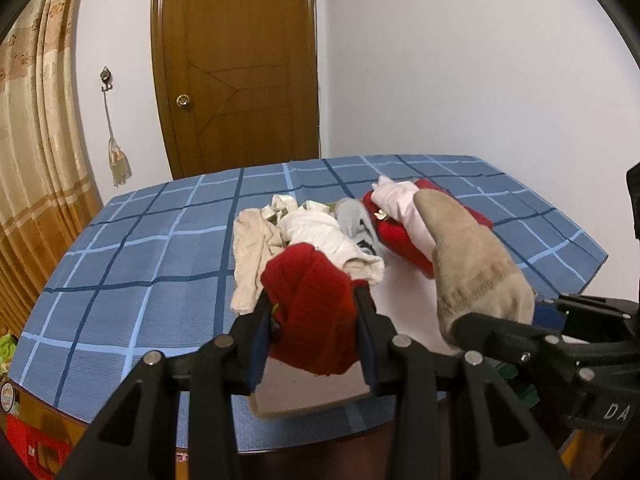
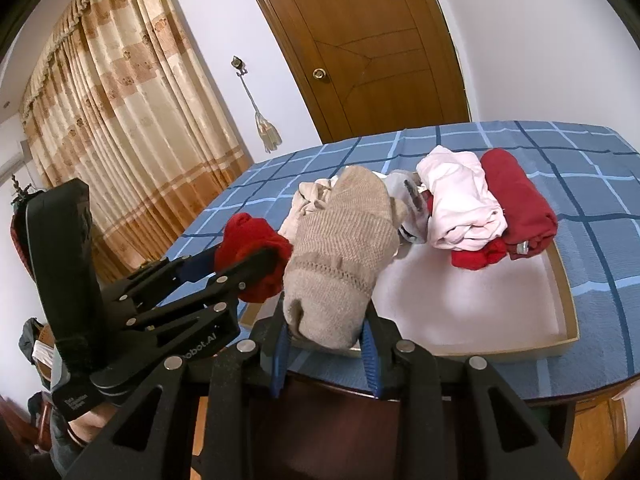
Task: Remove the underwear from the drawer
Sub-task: 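Carry both socks over the white tray and lower them beside the other clothes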
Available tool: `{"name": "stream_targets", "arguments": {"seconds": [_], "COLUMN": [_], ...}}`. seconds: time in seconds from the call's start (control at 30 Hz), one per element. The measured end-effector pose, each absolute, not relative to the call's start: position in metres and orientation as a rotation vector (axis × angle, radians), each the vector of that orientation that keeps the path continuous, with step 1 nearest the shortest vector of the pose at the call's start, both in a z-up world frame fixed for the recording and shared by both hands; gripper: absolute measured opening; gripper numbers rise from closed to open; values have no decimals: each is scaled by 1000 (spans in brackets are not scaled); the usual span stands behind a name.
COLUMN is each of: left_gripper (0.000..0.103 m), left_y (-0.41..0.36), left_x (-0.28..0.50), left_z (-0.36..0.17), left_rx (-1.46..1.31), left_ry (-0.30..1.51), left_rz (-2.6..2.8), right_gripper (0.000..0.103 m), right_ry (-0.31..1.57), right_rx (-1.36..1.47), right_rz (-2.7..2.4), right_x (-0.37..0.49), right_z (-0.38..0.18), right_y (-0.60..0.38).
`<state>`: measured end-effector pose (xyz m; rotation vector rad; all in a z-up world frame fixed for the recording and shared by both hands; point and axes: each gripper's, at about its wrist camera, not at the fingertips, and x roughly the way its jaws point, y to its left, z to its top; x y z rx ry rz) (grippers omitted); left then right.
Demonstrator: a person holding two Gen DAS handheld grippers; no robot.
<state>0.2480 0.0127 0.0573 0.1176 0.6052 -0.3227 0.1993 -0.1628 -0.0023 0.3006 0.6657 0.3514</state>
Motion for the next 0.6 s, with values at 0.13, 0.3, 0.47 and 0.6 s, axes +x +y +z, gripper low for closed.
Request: {"name": "stream_targets", "arguments": {"seconds": [0.13,0.3,0.47,0.6], "left_gripper": [36,36,36,36], "left_y": [14,16,16,16], "left_x": [255,265,270,275], "left_z": [51,43,38,35], "left_rx": [119,117,120,130], "left_ry": [615,637,646,648], "left_rz": [-314,-305,-305,-303], "right_gripper": [34,34,34,34], "right_ry": [677,699,713,726], "right_rx": [281,274,259,245], "right_rz": [331,328,333,342], "right_x": [206,214,222,228], "right_z": [-10,-18,-22,-26], "right_y": [-160,-157,-153,-147]}}
